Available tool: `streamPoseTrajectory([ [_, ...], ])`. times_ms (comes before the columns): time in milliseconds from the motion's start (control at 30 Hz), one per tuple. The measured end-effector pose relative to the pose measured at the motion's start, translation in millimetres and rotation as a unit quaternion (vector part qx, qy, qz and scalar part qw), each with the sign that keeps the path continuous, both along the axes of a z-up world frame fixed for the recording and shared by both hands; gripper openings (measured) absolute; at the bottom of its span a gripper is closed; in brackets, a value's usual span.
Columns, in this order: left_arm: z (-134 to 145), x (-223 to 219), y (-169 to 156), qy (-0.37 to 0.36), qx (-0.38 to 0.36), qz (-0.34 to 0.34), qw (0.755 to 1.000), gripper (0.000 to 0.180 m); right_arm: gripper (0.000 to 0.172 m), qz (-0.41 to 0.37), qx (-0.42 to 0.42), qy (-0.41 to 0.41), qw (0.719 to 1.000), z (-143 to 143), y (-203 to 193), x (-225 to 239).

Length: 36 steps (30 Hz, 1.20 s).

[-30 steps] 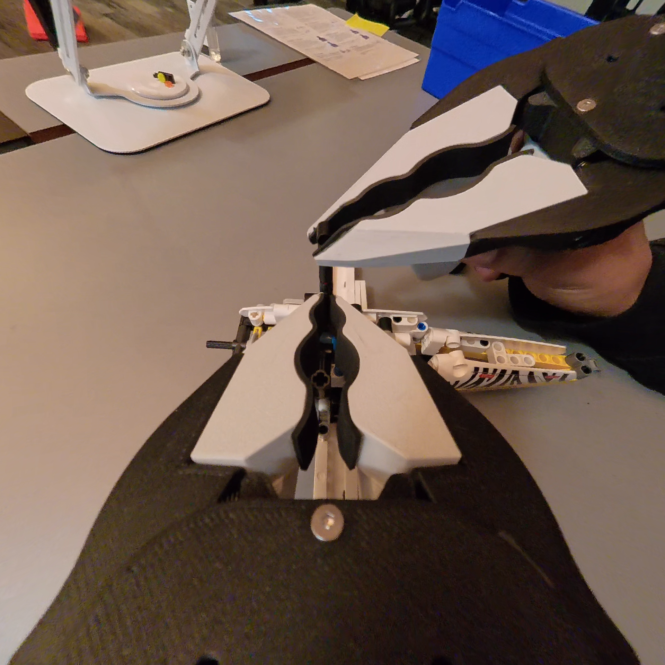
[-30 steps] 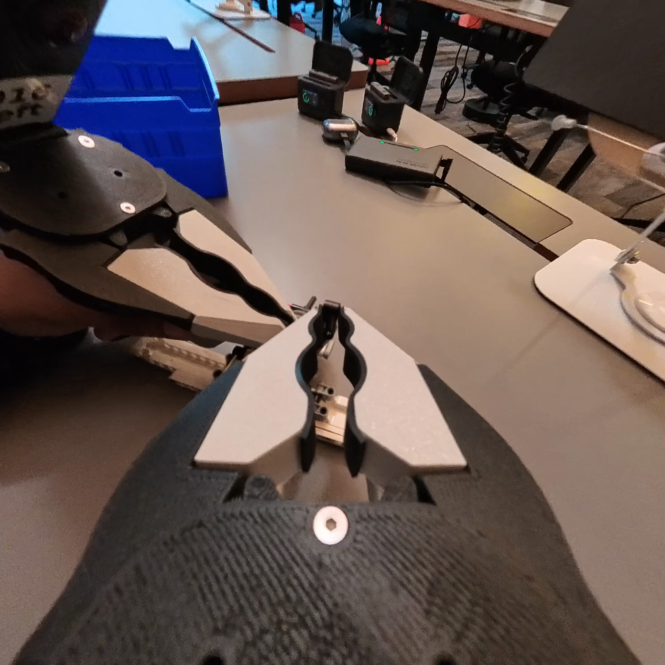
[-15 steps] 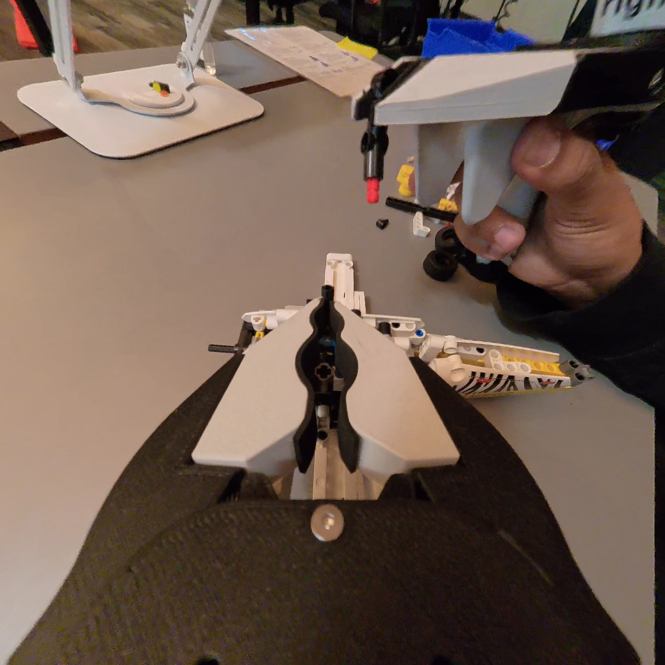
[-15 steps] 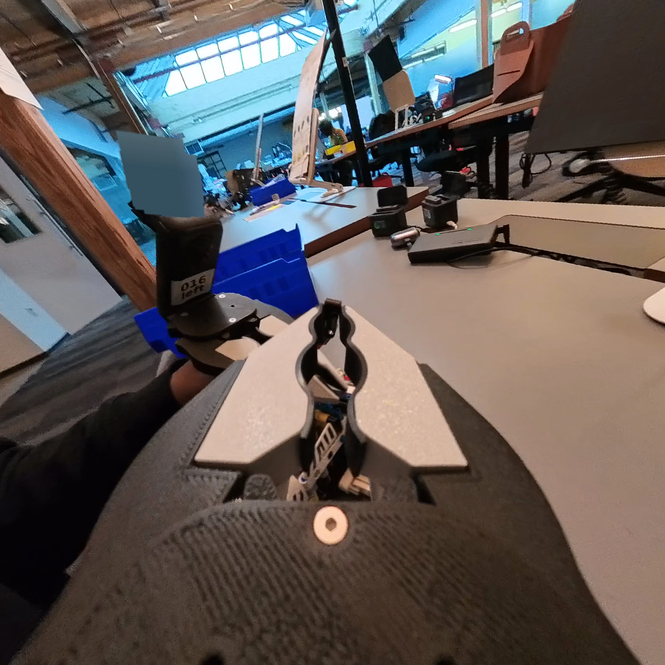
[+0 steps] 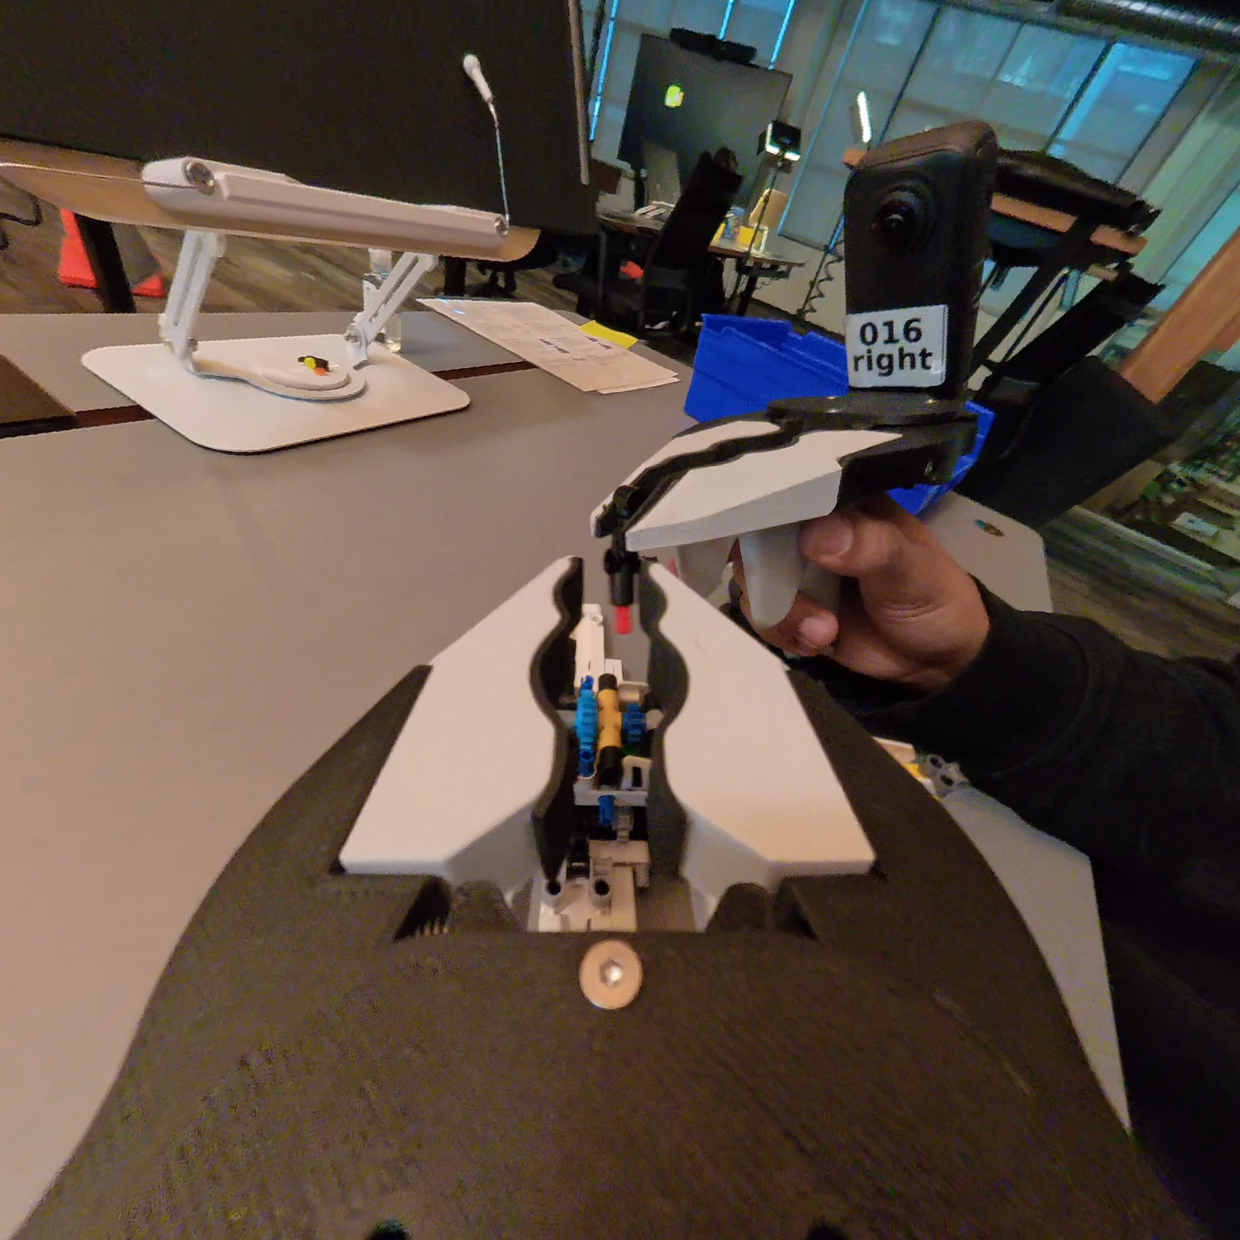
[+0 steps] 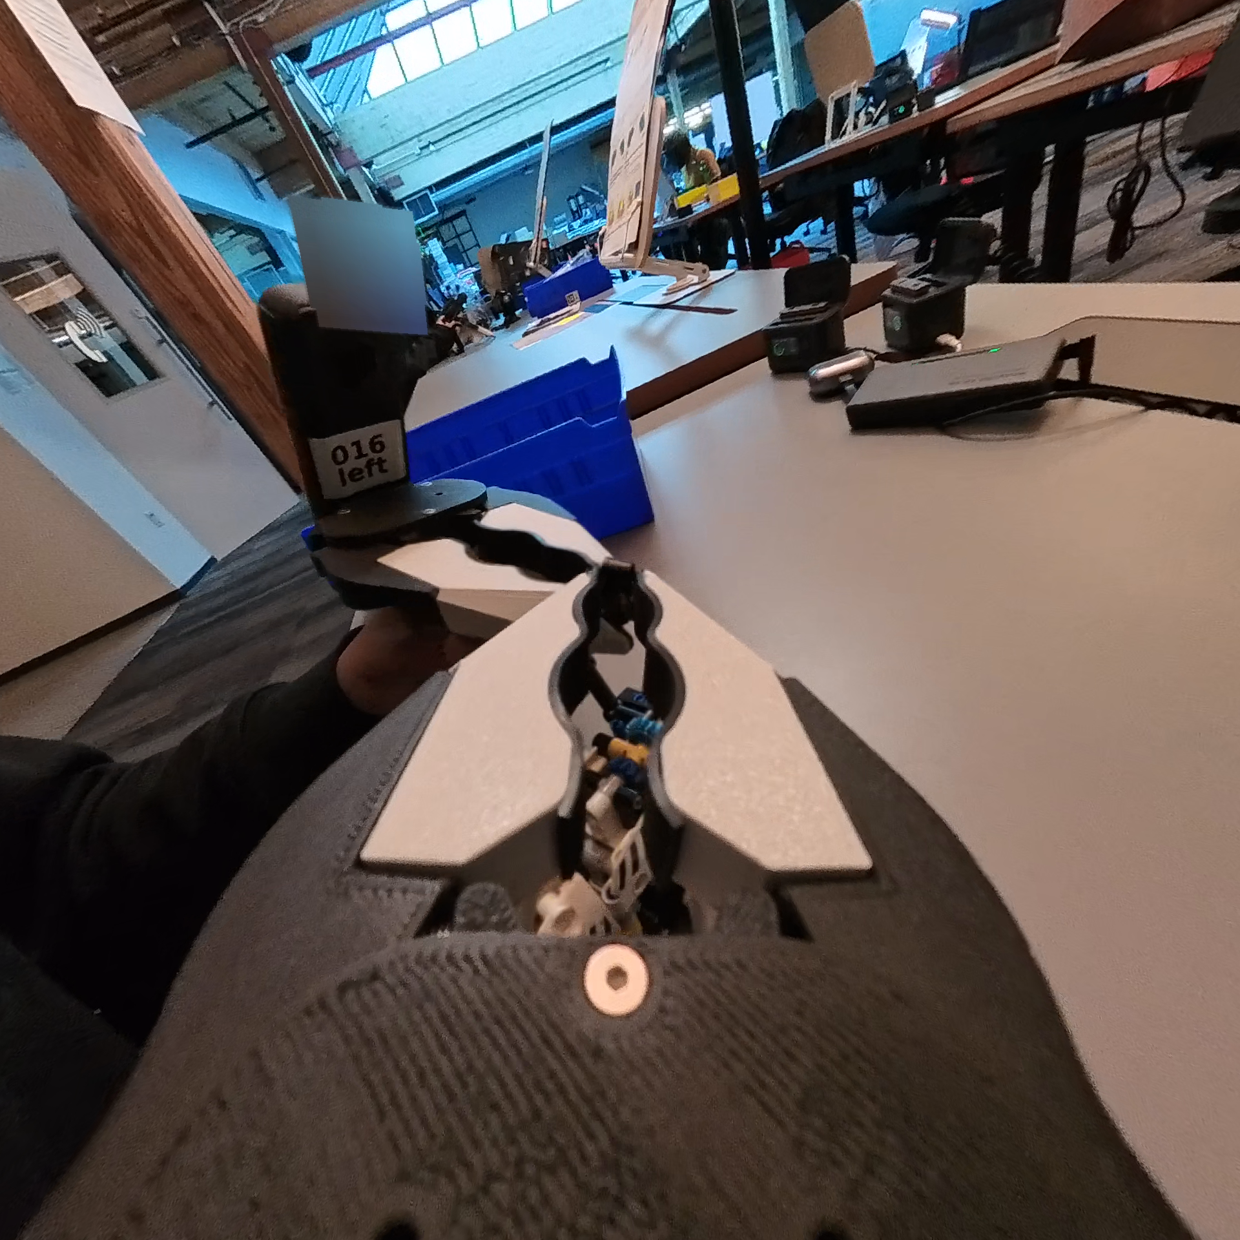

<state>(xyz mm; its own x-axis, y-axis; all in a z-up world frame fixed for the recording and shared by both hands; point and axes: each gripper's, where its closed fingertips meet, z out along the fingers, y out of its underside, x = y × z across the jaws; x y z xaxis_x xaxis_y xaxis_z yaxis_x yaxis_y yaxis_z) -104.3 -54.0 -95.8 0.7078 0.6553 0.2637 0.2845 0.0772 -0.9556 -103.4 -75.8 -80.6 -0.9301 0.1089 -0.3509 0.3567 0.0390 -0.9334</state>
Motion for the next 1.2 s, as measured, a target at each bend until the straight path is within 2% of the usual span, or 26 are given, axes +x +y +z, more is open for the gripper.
streamPoseTrajectory([
  [33, -1, 0, -1, 0.002, -0.006, 0.001, 1.000, 0.006, 0.007, 0.001, -0.001, -0.002, 1.000, -1, 0, 0],
  [133, -3, 2, -1, 0.001, -0.009, -0.003, 1.000, 0.006, 0.027, -0.012, -0.032, -0.018, 0.999, 7, 4, -7],
  [167, -4, 2, 0, -0.003, -0.008, -0.006, 1.000, 0.006, 0.029, -0.016, -0.048, -0.026, 0.998, 12, 8, -9],
  [267, -3, 4, 1, -0.010, 0.005, -0.017, 1.000, 0.006, 0.029, -0.007, -0.078, -0.042, 0.996, 20, 14, -11],
  [467, 14, 16, 4, -0.014, 0.084, -0.072, 0.994, 0.005, 0.027, 0.056, -0.095, -0.044, 0.993, 26, 7, 8],
  [633, 20, 22, 3, -0.015, 0.115, -0.094, 0.989, 0.004, 0.023, 0.082, -0.097, -0.053, 0.990, 26, 4, 15],
  [767, 16, 21, 4, -0.011, 0.092, -0.085, 0.992, 0.005, 0.007, 0.071, -0.082, -0.033, 0.994, 23, 4, 14],
  [967, 12, 19, 5, -0.002, 0.062, -0.066, 0.996, 0.004, 0.012, 0.070, -0.057, -0.019, 0.996, 18, 3, 16],
  [1033, 15, 17, 4, 0.009, 0.056, -0.049, 0.997, 0.004, 0.005, 0.069, -0.050, -0.018, 0.996, 16, 1, 17],
  [1200, 18, 13, 4, 0.059, -0.016, 0.008, 0.998, 0.004, 0.005, 0.039, -0.049, 0.018, 0.998, 21, 5, 14],
])
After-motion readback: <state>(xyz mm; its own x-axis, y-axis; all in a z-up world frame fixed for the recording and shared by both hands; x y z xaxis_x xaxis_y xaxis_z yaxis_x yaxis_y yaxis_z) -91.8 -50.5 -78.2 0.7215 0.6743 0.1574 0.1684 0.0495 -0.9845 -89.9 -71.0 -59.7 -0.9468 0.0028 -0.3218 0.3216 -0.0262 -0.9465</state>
